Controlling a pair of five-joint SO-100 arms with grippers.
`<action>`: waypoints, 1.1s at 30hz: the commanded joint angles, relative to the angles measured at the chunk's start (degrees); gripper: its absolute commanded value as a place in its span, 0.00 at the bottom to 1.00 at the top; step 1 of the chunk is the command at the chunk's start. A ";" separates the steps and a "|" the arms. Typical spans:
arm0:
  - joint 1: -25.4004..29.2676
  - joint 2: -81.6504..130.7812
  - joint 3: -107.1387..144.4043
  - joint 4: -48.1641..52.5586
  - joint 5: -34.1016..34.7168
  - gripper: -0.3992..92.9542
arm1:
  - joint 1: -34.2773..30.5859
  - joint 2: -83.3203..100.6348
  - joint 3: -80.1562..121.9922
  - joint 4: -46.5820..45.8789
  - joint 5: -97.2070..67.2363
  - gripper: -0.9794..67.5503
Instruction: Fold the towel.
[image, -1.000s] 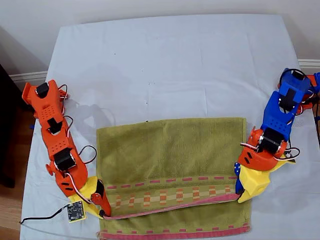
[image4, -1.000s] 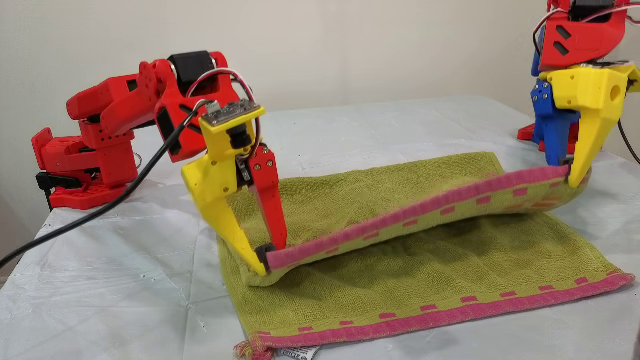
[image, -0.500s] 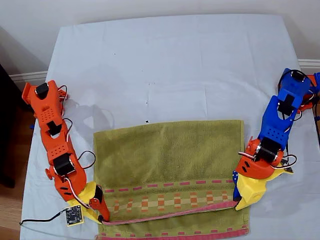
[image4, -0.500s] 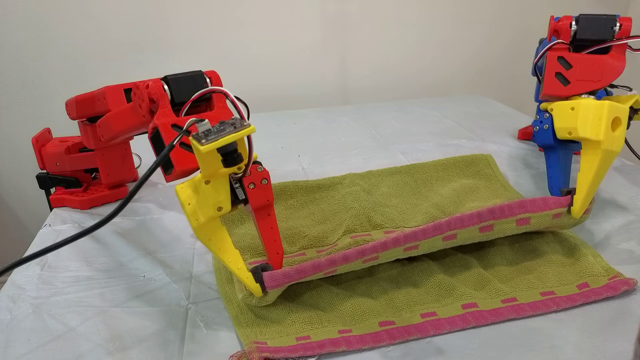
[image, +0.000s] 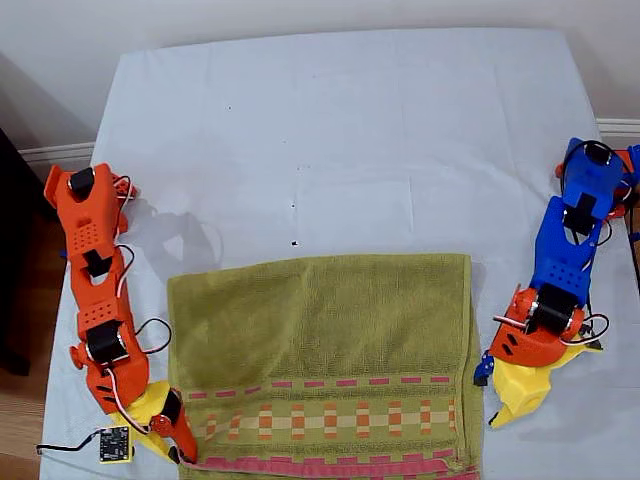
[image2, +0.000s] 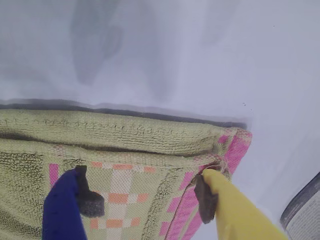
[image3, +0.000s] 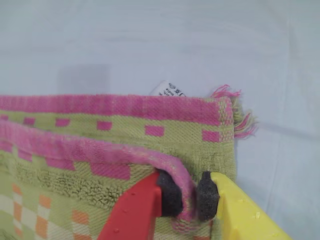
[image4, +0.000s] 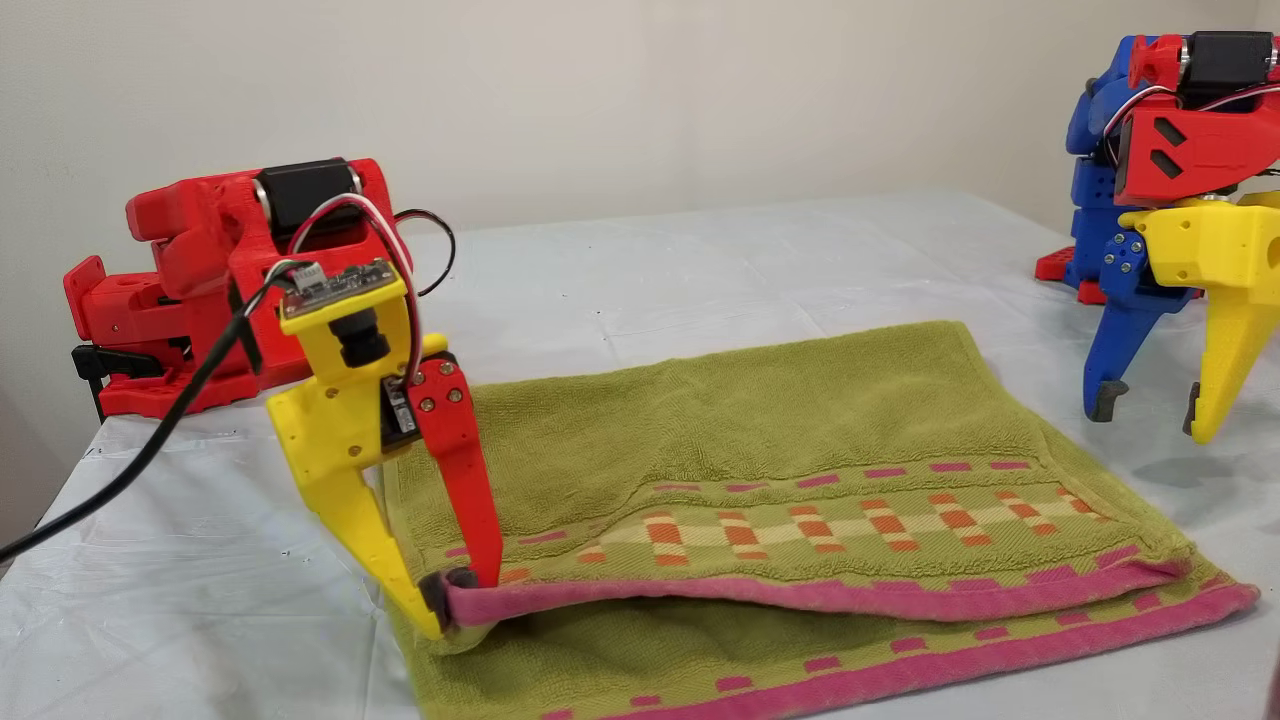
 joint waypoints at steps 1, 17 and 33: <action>0.00 2.55 -4.13 -0.44 0.44 0.18 | 0.00 4.13 -5.71 0.26 2.11 0.60; -0.97 5.54 -4.13 9.23 -0.26 0.59 | 0.79 5.89 -5.71 3.25 0.70 0.60; -11.60 17.93 -4.13 29.00 -5.54 0.13 | 15.21 40.08 29.18 10.11 -15.29 0.53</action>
